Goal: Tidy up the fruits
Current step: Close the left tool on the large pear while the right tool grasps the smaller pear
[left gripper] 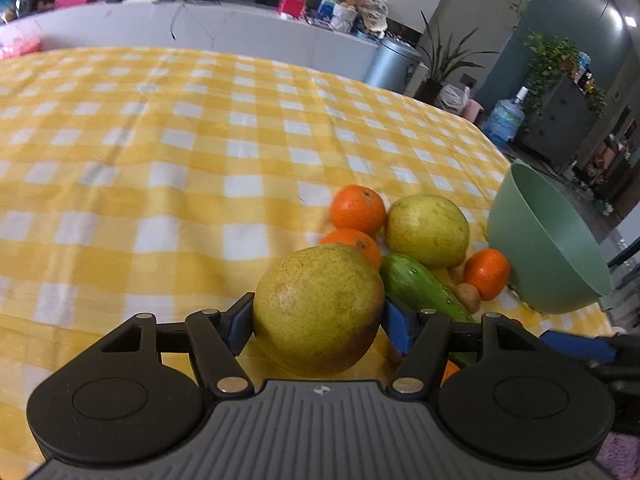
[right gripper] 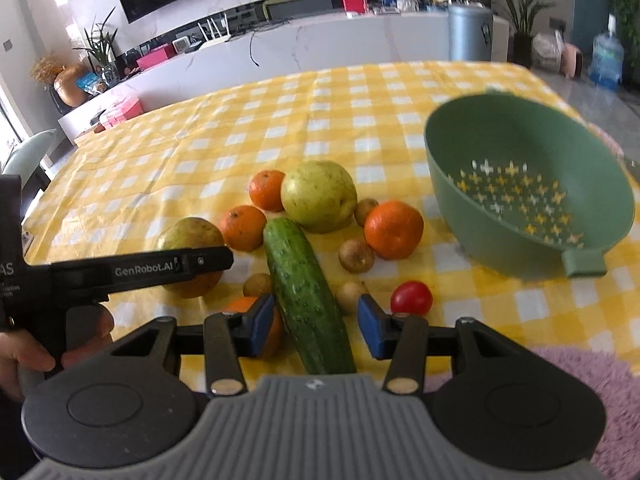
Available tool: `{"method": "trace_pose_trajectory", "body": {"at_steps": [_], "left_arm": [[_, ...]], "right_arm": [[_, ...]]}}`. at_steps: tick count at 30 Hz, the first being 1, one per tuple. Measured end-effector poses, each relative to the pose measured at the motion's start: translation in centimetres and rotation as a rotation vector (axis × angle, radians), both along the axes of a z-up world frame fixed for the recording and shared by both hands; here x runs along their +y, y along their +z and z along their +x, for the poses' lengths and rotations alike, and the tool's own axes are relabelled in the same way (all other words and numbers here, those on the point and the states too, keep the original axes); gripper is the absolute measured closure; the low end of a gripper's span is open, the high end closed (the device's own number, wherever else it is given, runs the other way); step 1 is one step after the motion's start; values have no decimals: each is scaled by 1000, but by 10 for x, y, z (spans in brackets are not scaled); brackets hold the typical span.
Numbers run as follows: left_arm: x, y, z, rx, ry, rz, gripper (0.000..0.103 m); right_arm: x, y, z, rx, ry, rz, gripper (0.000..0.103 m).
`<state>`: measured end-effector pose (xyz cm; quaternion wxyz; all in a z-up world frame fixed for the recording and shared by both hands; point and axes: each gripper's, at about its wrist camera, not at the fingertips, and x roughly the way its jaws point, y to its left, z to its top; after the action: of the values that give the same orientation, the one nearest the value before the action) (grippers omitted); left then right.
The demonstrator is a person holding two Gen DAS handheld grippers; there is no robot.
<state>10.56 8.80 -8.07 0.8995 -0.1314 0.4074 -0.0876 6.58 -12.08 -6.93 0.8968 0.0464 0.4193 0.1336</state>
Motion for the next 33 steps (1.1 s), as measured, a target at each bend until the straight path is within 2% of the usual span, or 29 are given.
{"method": "trace_pose_trajectory", "body": {"at_steps": [6,10,13,16,19,21,23,26,28,31,33], "left_arm": [[7,6,-2,-22,13,-30,28],[7,8,-2,-36,13,-25,28],[7,7,-2,-33,14,-32,28],[8,6,-2,-34,16,-35,28],[8,6,-2,-38,13,-35,28],[8,6,-2,-39,11,-37,28],[8,6,-2,-39,12,-37,28],[8,6,-3,-36,9,-30,28],[7,6,-3,-35,6,-27,28],[6,6,-3,-33,0,-22,28],[6,5,-2,-29,-1,-23,28]], "right_arm": [[17,19,11,-60,14,-70,58],[17,34,34,-50,-48,-8,47],[19,38,57,-1,-90,33,38],[23,36,79,46,-109,40,33],[24,30,101,108,-130,55,30],[24,24,113,159,-141,68,23],[25,18,125,205,-154,70,21],[26,10,133,215,-181,70,16],[27,5,137,217,-193,76,16],[28,-3,142,205,-192,74,27],[29,-8,147,212,-189,64,28]]}}
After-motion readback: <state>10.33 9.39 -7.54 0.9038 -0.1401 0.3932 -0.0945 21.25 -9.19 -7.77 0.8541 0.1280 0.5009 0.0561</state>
